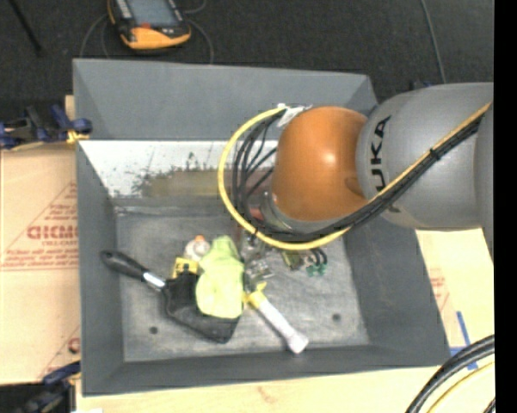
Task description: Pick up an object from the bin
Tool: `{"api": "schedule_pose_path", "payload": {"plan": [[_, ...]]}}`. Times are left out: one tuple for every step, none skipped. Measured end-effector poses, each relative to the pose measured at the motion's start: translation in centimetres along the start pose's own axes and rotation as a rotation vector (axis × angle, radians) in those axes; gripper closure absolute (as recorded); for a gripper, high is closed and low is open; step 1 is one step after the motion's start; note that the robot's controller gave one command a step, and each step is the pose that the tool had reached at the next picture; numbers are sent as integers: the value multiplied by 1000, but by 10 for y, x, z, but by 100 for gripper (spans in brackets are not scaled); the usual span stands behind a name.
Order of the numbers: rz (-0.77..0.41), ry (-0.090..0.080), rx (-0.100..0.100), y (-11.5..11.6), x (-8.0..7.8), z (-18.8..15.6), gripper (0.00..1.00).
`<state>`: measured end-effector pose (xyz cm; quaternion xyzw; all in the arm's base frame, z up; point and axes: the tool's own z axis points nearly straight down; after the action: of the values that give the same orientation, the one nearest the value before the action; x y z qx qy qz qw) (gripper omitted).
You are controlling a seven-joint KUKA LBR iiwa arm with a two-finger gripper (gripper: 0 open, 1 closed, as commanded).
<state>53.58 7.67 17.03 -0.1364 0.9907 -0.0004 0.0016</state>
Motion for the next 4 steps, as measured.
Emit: {"api": "schedule_pose_path", "payload": {"plan": [[-72,-6,1,-11,-1,35,100],[-107,-5,1,-16,0,85,100],[-228,-23,0,-28,14,93,100],[-308,4,-2,-23,16,50,100]]}}
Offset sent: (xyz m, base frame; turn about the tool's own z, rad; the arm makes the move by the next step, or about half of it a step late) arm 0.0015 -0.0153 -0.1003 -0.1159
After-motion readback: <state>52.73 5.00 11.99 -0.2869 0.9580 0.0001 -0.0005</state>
